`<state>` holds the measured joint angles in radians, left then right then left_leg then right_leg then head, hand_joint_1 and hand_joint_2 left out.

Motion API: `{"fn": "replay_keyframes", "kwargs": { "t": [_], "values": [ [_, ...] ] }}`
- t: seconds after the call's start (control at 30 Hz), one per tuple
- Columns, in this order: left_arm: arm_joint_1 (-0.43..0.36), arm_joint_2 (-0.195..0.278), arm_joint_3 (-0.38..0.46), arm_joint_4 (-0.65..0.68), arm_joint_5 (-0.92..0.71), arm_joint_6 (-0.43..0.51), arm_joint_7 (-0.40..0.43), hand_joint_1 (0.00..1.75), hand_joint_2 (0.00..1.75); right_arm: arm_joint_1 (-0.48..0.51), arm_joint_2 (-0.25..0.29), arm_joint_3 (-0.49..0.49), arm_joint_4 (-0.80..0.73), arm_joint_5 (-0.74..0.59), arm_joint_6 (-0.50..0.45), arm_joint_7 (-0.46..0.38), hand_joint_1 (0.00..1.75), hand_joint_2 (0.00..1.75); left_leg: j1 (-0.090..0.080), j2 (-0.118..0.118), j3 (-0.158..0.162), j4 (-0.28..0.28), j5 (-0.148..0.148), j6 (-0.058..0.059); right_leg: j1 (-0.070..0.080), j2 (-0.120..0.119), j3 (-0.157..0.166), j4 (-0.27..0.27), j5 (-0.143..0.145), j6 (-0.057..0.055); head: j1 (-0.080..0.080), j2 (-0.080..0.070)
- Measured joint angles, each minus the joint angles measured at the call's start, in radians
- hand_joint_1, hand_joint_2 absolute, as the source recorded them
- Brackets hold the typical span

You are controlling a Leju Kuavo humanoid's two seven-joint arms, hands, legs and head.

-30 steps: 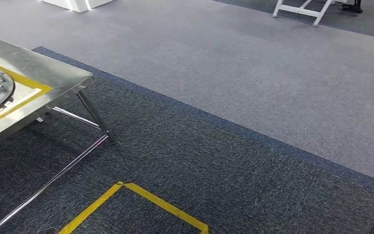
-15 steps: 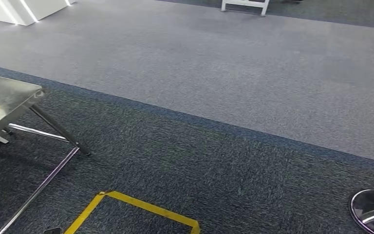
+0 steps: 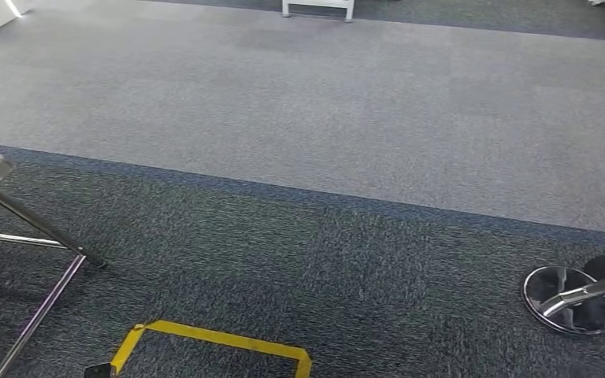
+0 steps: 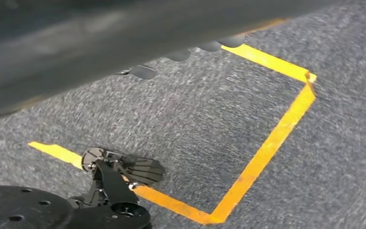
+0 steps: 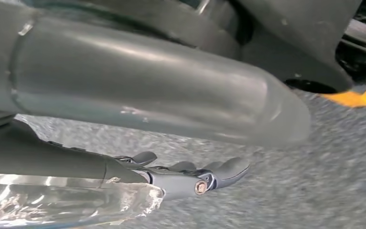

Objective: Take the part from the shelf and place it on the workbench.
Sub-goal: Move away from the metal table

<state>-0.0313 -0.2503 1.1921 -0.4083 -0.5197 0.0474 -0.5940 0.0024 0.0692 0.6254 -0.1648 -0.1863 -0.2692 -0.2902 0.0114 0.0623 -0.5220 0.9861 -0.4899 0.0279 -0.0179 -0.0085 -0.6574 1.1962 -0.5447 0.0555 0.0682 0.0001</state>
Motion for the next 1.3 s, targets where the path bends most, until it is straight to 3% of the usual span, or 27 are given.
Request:
{"fn": "replay_keyframes", "kwargs": {
  "t": [0.07, 0.13, 0.2, 0.23, 0.27, 0.33, 0.4, 0.53, 0.6, 0.67, 0.7, 0.73, 0.77, 0.83, 0.87, 0.93, 1.0, 1.03, 1.07, 1.1, 1.17, 1.23, 1.3],
  "values": [
    [-0.002, 0.003, -0.003, 0.004, -0.009, 0.006, -0.004, 0.00, 0.00, -0.002, 0.000, 0.000, 0.000, 0.000, 0.002, -0.001, 0.00, 0.00, -0.004, 0.019, 0.005, 0.001, -0.004, -0.009, 0.001, -0.041, 0.084, -0.144, 0.044, -0.004, 0.000, 0.000],
    [-0.006, 0.005, -0.004, 0.007, -0.014, 0.011, -0.009, 0.00, 0.00, -0.005, 0.000, 0.000, 0.000, 0.000, 0.005, -0.002, 0.00, 0.00, -0.009, 0.033, 0.009, 0.002, -0.007, -0.020, 0.005, -0.061, 0.116, -0.204, 0.052, -0.014, -0.004, 0.000],
    [-0.009, 0.007, -0.006, 0.010, -0.016, 0.013, -0.012, 0.00, 0.00, -0.003, 0.000, 0.000, -0.001, 0.000, 0.006, -0.002, 0.00, 0.00, -0.007, 0.045, 0.013, 0.001, -0.008, -0.033, 0.007, -0.041, 0.112, -0.204, 0.056, -0.029, -0.006, 0.000],
    [-0.010, 0.008, -0.008, 0.011, -0.016, 0.013, -0.012, 0.00, 0.00, -0.002, 0.000, 0.000, -0.001, 0.000, 0.007, -0.003, 0.00, 0.00, -0.005, 0.037, 0.013, 0.007, -0.016, -0.039, 0.007, -0.032, 0.112, -0.206, 0.059, -0.036, -0.008, 0.000],
    [-0.010, 0.008, -0.009, 0.012, -0.016, 0.013, -0.012, 0.00, 0.00, -0.001, 0.000, -0.001, 0.000, 0.000, 0.007, -0.003, 0.00, 0.00, -0.002, 0.020, 0.006, 0.027, -0.034, -0.044, 0.006, -0.022, 0.113, -0.208, 0.063, -0.044, -0.010, 0.000],
    [-0.008, 0.010, -0.010, 0.015, -0.017, 0.013, -0.012, 0.00, 0.00, -0.003, 0.000, -0.001, -0.001, 0.000, 0.008, -0.003, 0.00, 0.00, 0.000, -0.029, -0.034, 0.121, -0.098, -0.048, 0.006, -0.003, 0.112, -0.210, 0.070, -0.056, -0.016, 0.000],
    [-0.007, 0.011, -0.010, 0.017, -0.018, 0.013, -0.013, 0.00, 0.00, -0.004, 0.000, -0.001, -0.001, 0.000, 0.010, -0.003, 0.00, 0.00, 0.001, -0.048, -0.067, 0.198, -0.139, -0.048, 0.007, 0.008, 0.109, -0.209, 0.073, -0.060, -0.017, 0.000],
    [-0.007, 0.012, -0.010, 0.019, -0.019, 0.014, -0.013, 0.00, 0.00, -0.004, 0.000, -0.001, -0.001, 0.000, 0.011, -0.003, 0.00, 0.00, 0.000, -0.052, -0.088, 0.241, -0.155, -0.048, 0.008, 0.015, 0.108, -0.209, 0.073, -0.061, -0.018, 0.000],
    [-0.007, 0.016, -0.010, 0.025, -0.021, 0.017, -0.013, 0.00, 0.00, -0.003, 0.000, -0.001, 0.000, 0.000, 0.014, -0.003, 0.00, 0.00, -0.001, -0.074, -0.073, 0.189, -0.090, -0.036, 0.013, 0.056, 0.108, -0.208, 0.074, -0.062, -0.018, 0.000],
    [-0.008, 0.022, -0.011, 0.030, -0.023, 0.021, -0.013, 0.00, 0.00, -0.003, 0.002, -0.001, -0.001, 0.000, 0.016, -0.003, 0.00, 0.00, -0.001, -0.117, -0.028, 0.065, -0.008, -0.020, 0.018, 0.104, 0.104, -0.202, 0.075, -0.057, -0.018, 0.000],
    [-0.009, 0.024, -0.011, 0.032, -0.023, 0.022, -0.014, 0.00, 0.00, -0.004, 0.002, -0.001, -0.001, 0.000, 0.017, -0.003, 0.00, 0.00, -0.002, -0.132, -0.014, 0.027, 0.003, -0.017, 0.017, 0.116, 0.099, -0.200, 0.076, -0.052, -0.018, 0.000],
    [-0.010, 0.025, -0.011, 0.033, -0.023, 0.023, -0.014, 0.00, 0.00, -0.004, 0.003, -0.001, -0.001, 0.000, 0.017, -0.003, 0.00, 0.00, -0.004, -0.132, -0.012, 0.019, 0.000, -0.016, 0.016, 0.125, 0.094, -0.199, 0.078, -0.045, -0.018, 0.000],
    [-0.011, 0.025, -0.012, 0.034, -0.024, 0.025, -0.014, 0.00, 0.00, -0.002, 0.003, -0.001, -0.001, 0.000, 0.018, -0.003, 0.00, 0.00, -0.005, -0.123, -0.012, 0.014, 0.002, -0.014, 0.013, 0.134, 0.087, -0.200, 0.081, -0.037, -0.018, 0.000],
    [-0.013, 0.026, -0.016, 0.036, -0.025, 0.029, -0.014, 0.00, 0.00, 0.002, 0.003, -0.001, -0.001, 0.000, 0.018, -0.003, 0.00, 0.00, -0.003, -0.101, -0.009, 0.002, 0.011, -0.005, 0.012, 0.111, 0.069, -0.180, 0.068, -0.027, -0.016, 0.000],
    [-0.013, 0.027, -0.017, 0.037, -0.025, 0.031, -0.015, 0.00, 0.00, 0.001, 0.002, -0.001, -0.001, 0.000, 0.018, -0.003, 0.00, 0.00, -0.001, -0.087, -0.007, -0.004, 0.014, 0.000, 0.013, 0.085, 0.049, -0.144, 0.045, -0.024, -0.014, 0.000],
    [-0.010, 0.028, -0.018, 0.039, -0.025, 0.033, -0.015, 0.00, 0.00, -0.003, 0.002, -0.001, -0.001, 0.000, 0.018, -0.003, 0.00, 0.00, -0.003, -0.059, -0.008, -0.007, 0.015, 0.005, 0.012, 0.033, -0.012, -0.019, -0.021, -0.016, -0.010, 0.000],
    [-0.009, 0.029, -0.018, 0.043, -0.025, 0.034, -0.015, 0.00, 0.00, -0.004, 0.002, -0.001, -0.001, 0.000, 0.018, -0.003, 0.00, 0.00, -0.004, -0.030, -0.010, -0.006, 0.014, 0.005, 0.007, 0.017, -0.056, 0.078, -0.054, -0.008, -0.011, 0.000],
    [-0.010, 0.030, -0.018, 0.045, -0.025, 0.034, -0.016, 0.00, 0.00, -0.002, 0.002, -0.001, -0.001, 0.000, 0.018, -0.003, 0.00, 0.00, -0.004, -0.017, -0.010, -0.006, 0.013, 0.004, 0.003, 0.013, -0.051, 0.074, -0.043, -0.004, -0.010, 0.000],
    [-0.011, 0.030, -0.018, 0.047, -0.025, 0.034, -0.016, 0.00, 0.00, -0.001, 0.002, 0.000, -0.001, 0.000, 0.018, -0.002, 0.00, 0.00, -0.004, -0.004, -0.009, -0.005, 0.012, 0.002, 0.000, 0.006, -0.024, 0.030, -0.017, -0.002, -0.010, 0.000],
    [-0.011, 0.031, -0.018, 0.048, -0.025, 0.034, -0.017, 0.00, 0.00, -0.001, 0.002, 0.000, -0.001, 0.000, 0.018, -0.002, 0.00, 0.00, -0.003, 0.007, -0.007, -0.004, 0.010, -0.002, -0.002, -0.010, 0.019, -0.043, 0.016, 0.000, -0.010, 0.000],
    [-0.012, 0.033, -0.018, 0.051, -0.025, 0.034, -0.018, 0.00, 0.00, -0.004, 0.002, -0.001, -0.001, 0.000, 0.017, -0.002, 0.00, 0.00, -0.007, 0.025, -0.002, -0.001, 0.004, -0.014, -0.001, -0.050, 0.092, -0.166, 0.053, -0.005, -0.012, 0.000],
    [-0.014, 0.035, -0.018, 0.053, -0.026, 0.034, -0.020, 0.00, 0.00, -0.006, 0.003, -0.001, -0.001, 0.000, 0.017, -0.002, 0.00, 0.00, -0.010, 0.040, 0.003, 0.000, 0.002, -0.027, 0.004, -0.059, 0.108, -0.198, 0.055, -0.021, -0.016, 0.000],
    [-0.017, 0.035, -0.018, 0.054, -0.026, 0.034, -0.020, 0.00, 0.00, -0.003, 0.002, -0.001, -0.001, 0.000, 0.017, -0.002, 0.00, 0.00, -0.005, 0.049, 0.009, 0.001, -0.002, -0.041, 0.005, -0.037, 0.105, -0.200, 0.059, -0.037, -0.020, 0.000]
  ]
}}
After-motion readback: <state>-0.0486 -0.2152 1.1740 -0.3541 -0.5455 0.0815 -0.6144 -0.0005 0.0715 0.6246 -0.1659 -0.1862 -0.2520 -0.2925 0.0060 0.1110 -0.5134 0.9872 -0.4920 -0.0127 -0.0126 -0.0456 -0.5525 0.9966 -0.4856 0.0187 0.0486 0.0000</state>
